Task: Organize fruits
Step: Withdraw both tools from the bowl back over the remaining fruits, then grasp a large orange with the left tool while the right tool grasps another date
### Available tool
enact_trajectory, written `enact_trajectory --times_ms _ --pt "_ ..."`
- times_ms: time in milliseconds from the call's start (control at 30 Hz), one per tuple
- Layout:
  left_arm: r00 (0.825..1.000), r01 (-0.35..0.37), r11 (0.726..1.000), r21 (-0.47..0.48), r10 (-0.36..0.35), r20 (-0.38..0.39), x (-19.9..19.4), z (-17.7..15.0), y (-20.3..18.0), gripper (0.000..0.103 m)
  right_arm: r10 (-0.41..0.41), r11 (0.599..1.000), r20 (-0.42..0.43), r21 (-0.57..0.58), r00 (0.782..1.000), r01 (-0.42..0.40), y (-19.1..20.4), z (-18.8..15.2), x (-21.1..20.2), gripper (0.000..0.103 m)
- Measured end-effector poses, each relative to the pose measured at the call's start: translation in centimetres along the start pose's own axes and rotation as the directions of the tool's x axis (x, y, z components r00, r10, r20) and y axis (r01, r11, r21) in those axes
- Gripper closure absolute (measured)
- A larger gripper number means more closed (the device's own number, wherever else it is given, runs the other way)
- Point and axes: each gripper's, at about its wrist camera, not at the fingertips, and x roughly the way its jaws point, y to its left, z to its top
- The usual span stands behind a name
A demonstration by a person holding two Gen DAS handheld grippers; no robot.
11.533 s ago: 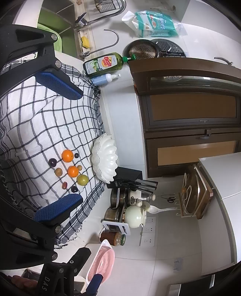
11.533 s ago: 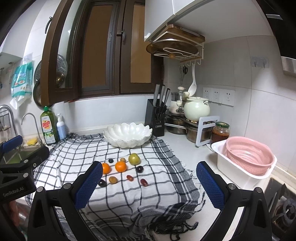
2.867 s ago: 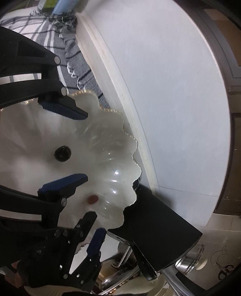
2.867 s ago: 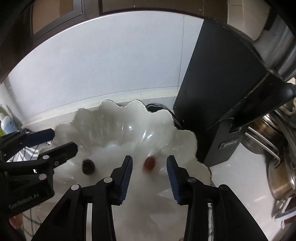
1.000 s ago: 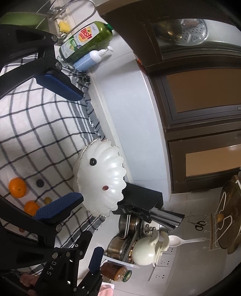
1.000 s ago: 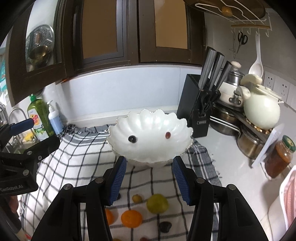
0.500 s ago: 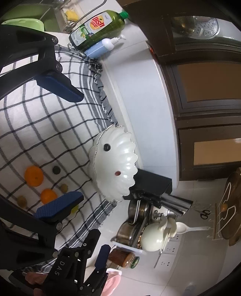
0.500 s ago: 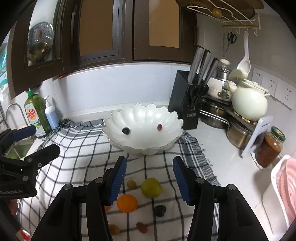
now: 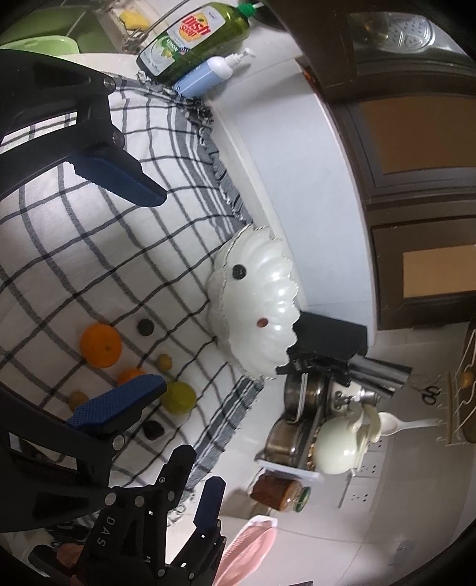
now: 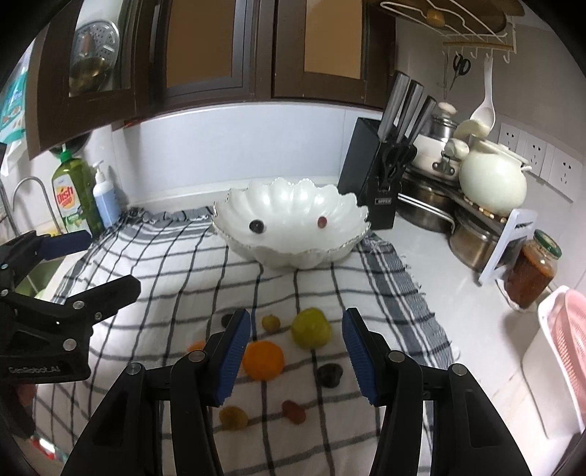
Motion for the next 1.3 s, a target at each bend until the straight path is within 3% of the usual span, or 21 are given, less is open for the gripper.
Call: enact_trajectory --times_ms 533,867,1300 --pt "0.990 0.099 0.991 0.088 -0.089 -0.111 3.4 -3.2 -1.5 0.018 -0.031 0.998 -0.126 0.051 0.992 0.038 0.3 -4.3 1.8 0.051" --pt "0.978 0.151 0.981 0.118 -0.130 -0.165 5.7 -4.8 -2.0 0.024 -0.027 0.996 -0.184 0.076 0.983 0.042 0.3 -6.2 3.5 0.062" --pt "0.961 0.202 0.973 0.116 -0.173 -0.216 8.4 -5.8 -2.9 0.031 -0.003 0.995 -0.236 0.099 0.972 0.027 0.0 -7.5 5.8 0.067"
